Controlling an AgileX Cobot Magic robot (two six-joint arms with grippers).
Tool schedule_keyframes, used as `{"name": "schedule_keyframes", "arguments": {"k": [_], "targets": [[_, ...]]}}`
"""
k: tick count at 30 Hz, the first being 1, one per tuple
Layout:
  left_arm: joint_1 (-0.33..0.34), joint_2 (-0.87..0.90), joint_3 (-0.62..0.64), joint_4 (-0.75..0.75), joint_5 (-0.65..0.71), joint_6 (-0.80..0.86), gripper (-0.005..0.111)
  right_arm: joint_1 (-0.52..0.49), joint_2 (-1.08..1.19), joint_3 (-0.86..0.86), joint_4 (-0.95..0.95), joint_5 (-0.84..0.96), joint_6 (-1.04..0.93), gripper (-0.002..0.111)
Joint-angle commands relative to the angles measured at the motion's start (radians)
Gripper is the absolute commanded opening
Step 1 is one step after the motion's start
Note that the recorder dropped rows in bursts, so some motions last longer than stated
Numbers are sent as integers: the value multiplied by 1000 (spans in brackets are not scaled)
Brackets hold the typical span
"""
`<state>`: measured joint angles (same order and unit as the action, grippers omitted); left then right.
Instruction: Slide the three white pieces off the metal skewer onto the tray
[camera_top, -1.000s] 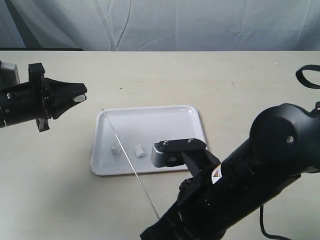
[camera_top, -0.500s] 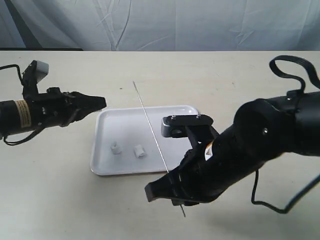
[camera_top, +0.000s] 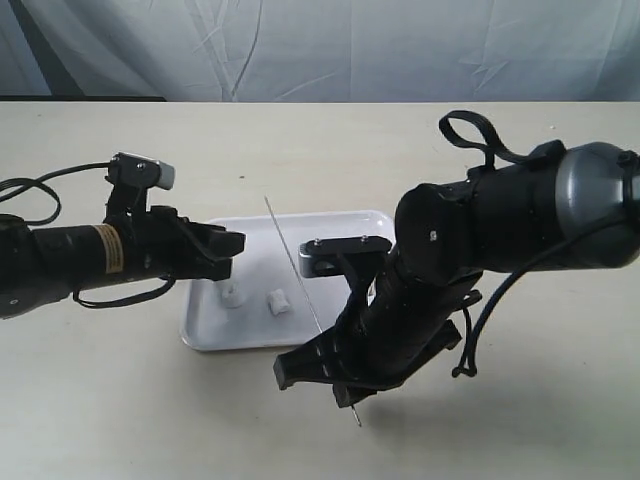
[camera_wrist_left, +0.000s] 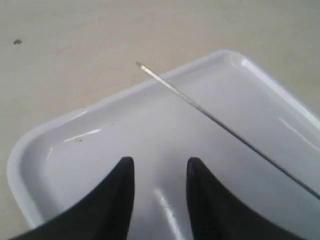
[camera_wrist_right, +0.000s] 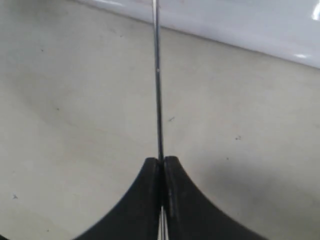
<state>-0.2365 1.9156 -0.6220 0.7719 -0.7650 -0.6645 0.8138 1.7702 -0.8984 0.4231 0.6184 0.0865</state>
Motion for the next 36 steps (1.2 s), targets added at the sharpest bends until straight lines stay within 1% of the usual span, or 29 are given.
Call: {"name": "schedule_keyframes", "arguments": {"k": [1, 8, 14, 17, 20, 25, 27, 29, 31, 32, 36], "targets": [[-6, 16, -23, -28, -4, -15, 34, -5, 0, -6, -15, 6, 0, -1], [-3, 5, -25, -26, -76, -66, 34, -5, 7, -6, -47, 4, 2, -1], [-3, -98, -25, 77, -90, -102, 48, -17, 41, -6, -49, 0, 4, -1], [-3, -176, -25, 127, -25, -152, 50, -18, 41, -6, -50, -24, 4, -1], [-3, -264, -25, 191, 83, -192, 50, -23, 41, -6, -29, -32, 4, -1], [-3, -443, -25, 252, 271, -335, 50, -25, 41, -6, -29, -40, 4, -1], [-3, -509, -25, 257, 327, -359, 50, -25, 41, -6, -29, -40, 4, 3], [-3, -573, -25, 301, 370, -399, 50, -25, 41, -6, -29, -41, 4, 14], [-3, -641, -25, 392, 406, -486, 50, -25, 41, -6, -29, -47, 4, 24], [-3, -672, -25, 450, 419, -546, 50, -25, 41, -6, -25, -47, 4, 26], [-3, -789, -25, 724, 459, -804, 50, -25, 30, -6, -11, -48, 4, 27]]}}
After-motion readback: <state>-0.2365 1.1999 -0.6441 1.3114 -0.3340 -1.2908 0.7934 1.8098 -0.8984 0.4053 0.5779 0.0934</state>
